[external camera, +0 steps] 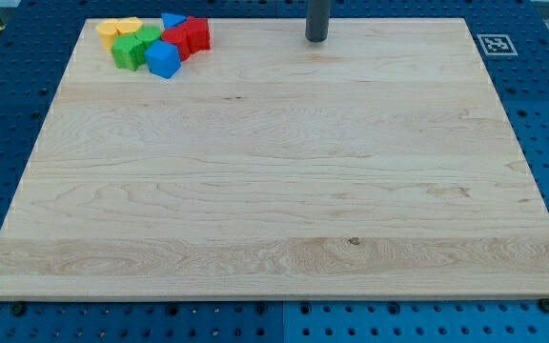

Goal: Point your arm left a bit

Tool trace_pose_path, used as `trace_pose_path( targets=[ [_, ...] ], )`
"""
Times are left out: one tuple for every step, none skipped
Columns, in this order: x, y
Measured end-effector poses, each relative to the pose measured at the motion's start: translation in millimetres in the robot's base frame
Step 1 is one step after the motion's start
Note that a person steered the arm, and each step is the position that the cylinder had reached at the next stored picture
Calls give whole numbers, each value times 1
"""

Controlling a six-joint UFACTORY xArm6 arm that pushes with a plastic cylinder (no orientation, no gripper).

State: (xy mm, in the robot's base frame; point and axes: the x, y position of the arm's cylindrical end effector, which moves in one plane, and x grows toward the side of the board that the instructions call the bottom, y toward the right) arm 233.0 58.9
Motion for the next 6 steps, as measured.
trace_pose_path(
  targets=[
    [0, 0],
    [-3, -2],
    [-15, -58],
    [-26, -124],
    [-26, -126],
    [-41, -136]
  ],
)
